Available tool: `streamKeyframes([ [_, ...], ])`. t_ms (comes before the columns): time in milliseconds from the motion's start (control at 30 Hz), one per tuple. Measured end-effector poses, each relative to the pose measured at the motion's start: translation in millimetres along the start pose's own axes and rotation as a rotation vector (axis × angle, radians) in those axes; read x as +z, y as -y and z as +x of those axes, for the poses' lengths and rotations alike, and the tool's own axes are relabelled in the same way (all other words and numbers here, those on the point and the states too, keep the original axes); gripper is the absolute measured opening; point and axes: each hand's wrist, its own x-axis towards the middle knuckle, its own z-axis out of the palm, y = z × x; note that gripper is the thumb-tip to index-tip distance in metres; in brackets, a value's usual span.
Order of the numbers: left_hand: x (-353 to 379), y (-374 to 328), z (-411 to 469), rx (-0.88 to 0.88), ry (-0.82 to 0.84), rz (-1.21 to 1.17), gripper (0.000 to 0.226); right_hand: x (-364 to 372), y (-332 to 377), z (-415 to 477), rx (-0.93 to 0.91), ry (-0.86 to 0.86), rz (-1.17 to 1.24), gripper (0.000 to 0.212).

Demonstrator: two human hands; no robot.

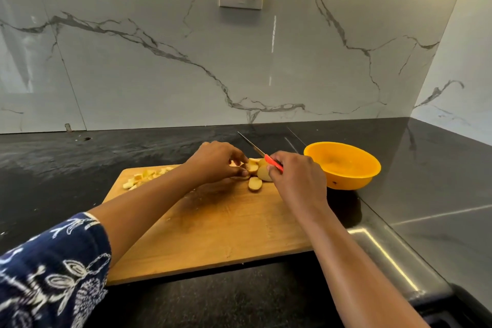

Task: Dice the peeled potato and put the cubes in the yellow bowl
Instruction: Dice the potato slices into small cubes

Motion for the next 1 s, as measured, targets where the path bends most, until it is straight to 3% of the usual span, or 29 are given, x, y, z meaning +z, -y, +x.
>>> streamKeyframes([
  [367, -15.7, 0.3, -17.1, 0.013, -0.093, 0.097, 0.027, -4.1, 1.5, 0.5, 0.023, -0.020, 0.015, 0.031],
  [567, -34.9, -8.9, -72.8, -0.147, -0.108, -0.450, 0.011, -10.6, 1.8, -7.0, 0.042, 0.039, 0.008, 0.031],
  [700, -27.0, -10.0, -102.0, -0.268, -0.012, -0.475, 0.006, -14.9, 7.8, -19.6, 0.049, 0.113, 0.010, 0.033],
  [867, -21.3, -6.7, -109.3, -0.401, -0.044, -0.518, 0.006, -16.2, 28.8, -38.3, -0.021, 0.170, 0.056, 0.036],
  [1000, -23.5, -1.7, -110.9, -0.405, -0.046, -0.488, 0.012, -23.7, 28.1, -59.2, -0.061, 0.156, 0.070, 0.038],
])
